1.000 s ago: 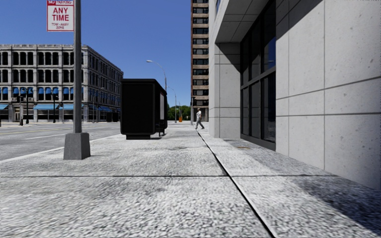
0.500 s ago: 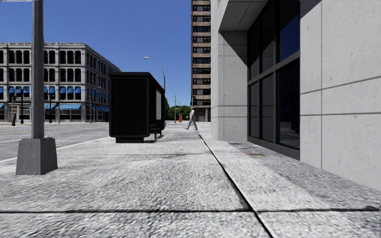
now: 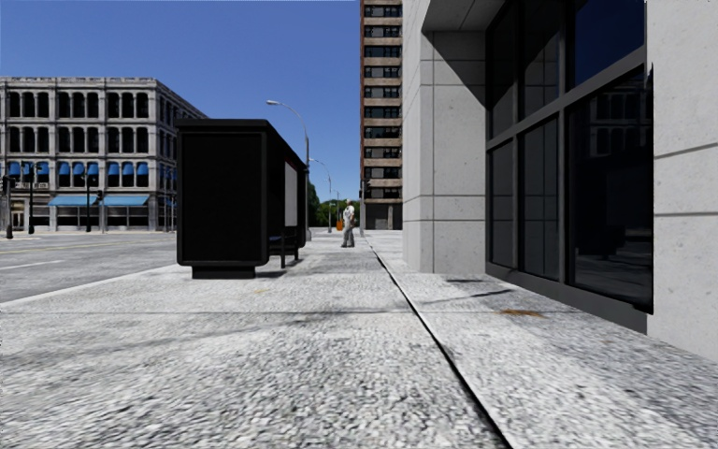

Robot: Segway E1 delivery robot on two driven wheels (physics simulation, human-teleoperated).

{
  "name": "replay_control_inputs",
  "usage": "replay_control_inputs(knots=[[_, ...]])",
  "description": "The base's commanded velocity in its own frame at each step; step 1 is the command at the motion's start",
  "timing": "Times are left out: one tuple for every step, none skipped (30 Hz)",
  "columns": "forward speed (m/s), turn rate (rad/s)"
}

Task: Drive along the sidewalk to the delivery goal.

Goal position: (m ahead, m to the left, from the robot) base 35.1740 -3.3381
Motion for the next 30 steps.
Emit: replay_control_inputs(knots=[[2.00,0.00],[2.00,0.00],[2.00,0.00],[2.00,0.00],[2.00,0.00],[2.00,0.00],[2.00,0.00],[2.00,0.00],[2.00,0.00],[2.00,0.00],[2.00,0.00],[2.00,0.00],[2.00,0.00],[2.00,0.00],[2.00,0.00],[2.00,0.00],[2.00,0.00],[2.00,0.00],[2.00,0.00],[2.00,0.00],[2.00,0.00],[2.00,0.00],[2.00,0.00],[2.00,0.00],[2.00,0.00],[2.00,0.00],[2.00,0.00],[2.00,0.00],[2.00,0.00],[2.00,0.00]])
